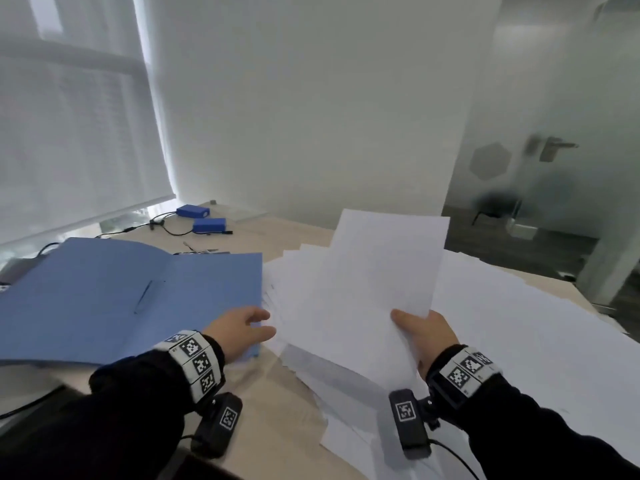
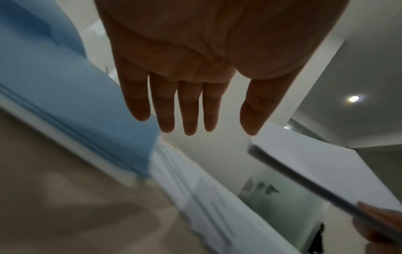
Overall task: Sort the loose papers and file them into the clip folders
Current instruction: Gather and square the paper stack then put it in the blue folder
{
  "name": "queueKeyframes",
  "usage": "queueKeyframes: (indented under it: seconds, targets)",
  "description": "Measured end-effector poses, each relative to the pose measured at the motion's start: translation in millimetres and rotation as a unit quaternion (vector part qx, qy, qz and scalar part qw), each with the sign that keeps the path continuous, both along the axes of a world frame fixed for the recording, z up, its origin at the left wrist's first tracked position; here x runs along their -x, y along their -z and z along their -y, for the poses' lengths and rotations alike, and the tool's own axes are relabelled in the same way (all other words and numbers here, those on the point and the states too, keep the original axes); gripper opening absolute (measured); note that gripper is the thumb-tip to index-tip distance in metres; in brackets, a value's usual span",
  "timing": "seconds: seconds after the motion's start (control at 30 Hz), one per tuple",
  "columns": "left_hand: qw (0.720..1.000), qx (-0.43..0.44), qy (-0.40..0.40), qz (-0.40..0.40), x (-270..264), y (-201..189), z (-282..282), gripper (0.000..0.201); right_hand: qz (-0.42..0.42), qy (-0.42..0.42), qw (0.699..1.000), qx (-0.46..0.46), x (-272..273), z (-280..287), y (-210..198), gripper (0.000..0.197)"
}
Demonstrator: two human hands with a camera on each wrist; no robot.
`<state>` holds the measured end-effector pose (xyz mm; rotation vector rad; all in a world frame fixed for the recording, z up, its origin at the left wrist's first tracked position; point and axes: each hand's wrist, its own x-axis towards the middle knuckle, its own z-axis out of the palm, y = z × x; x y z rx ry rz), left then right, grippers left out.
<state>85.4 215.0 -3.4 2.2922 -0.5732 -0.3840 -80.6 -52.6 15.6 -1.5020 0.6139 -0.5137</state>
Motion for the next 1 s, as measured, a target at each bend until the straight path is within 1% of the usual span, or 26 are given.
queueKeyframes:
  seconds: [0.03, 0.1, 0.17, 0.23, 0.3, 0.37, 0.4, 0.43, 0.47, 0.53, 0.6, 0.73, 0.8, 0.87, 0.9, 0.97, 1.0]
  targets:
    - [0.999, -0.048, -0.003, 0.006, -6, 3, -10, 0.046, 0.001, 0.019, 1.0, -0.007, -4, -2, 2, 0.005]
    - [0.993, -0.116, -0.025, 0.012, -18, 8, -33, 0.05, -0.003, 0.043, 0.999, -0.033, -14, -5, 9, 0.004]
    - [0.985, -0.167, -0.037, 0.031, -27, 9, -49, 0.063, -0.017, 0.051, 0.997, -0.051, -23, -6, 17, 0.011]
    - [0.968, -0.241, -0.018, 0.067, -32, 10, -58, 0.078, -0.041, 0.056, 0.996, -0.062, -31, -9, 24, 0.015]
    - [0.95, -0.301, 0.0, 0.08, -34, 13, -65, 0.089, -0.061, 0.06, 0.994, -0.065, -36, -13, 29, 0.018]
    - [0.946, -0.317, 0.005, 0.07, -36, 19, -70, 0.095, -0.081, 0.062, 0.993, -0.061, -42, -16, 32, 0.028]
    - [0.947, -0.314, 0.006, 0.062, -37, 21, -72, 0.097, -0.085, 0.063, 0.993, -0.059, -45, -17, 34, 0.03]
    - [0.948, -0.312, 0.011, 0.06, -37, 22, -73, 0.097, -0.09, 0.061, 0.992, -0.058, -47, -21, 33, 0.027]
    - [0.946, -0.317, 0.018, 0.066, -36, 23, -74, 0.096, -0.093, 0.059, 0.992, -0.058, -49, -23, 32, 0.023]
    - [0.932, -0.342, 0.039, 0.11, -34, 22, -74, 0.086, -0.094, 0.061, 0.991, -0.072, -53, -29, 29, 0.018]
    - [0.914, -0.367, 0.066, 0.159, -29, 19, -72, 0.071, -0.088, 0.062, 0.99, -0.088, -58, -31, 29, 0.018]
    - [0.877, -0.416, 0.11, 0.213, -17, 11, -64, 0.034, -0.073, 0.07, 0.99, -0.1, -59, -27, 26, 0.027]
    - [0.879, -0.41, 0.1, 0.222, -15, 5, -64, 0.028, -0.049, 0.084, 0.988, -0.12, -55, -18, 23, 0.032]
    - [0.896, -0.38, 0.073, 0.22, -18, -1, -67, 0.028, -0.042, 0.09, 0.987, -0.13, -49, -7, 20, 0.041]
    - [0.908, -0.354, 0.061, 0.216, -20, -4, -69, 0.029, -0.041, 0.091, 0.986, -0.137, -46, -1, 19, 0.041]
    - [0.932, -0.29, 0.038, 0.214, -22, -9, -69, 0.036, -0.029, 0.111, 0.982, -0.151, -40, 14, 19, 0.026]
    - [0.94, -0.257, 0.028, 0.221, -22, -11, -67, 0.038, -0.011, 0.122, 0.978, -0.17, -35, 19, 17, 0.023]
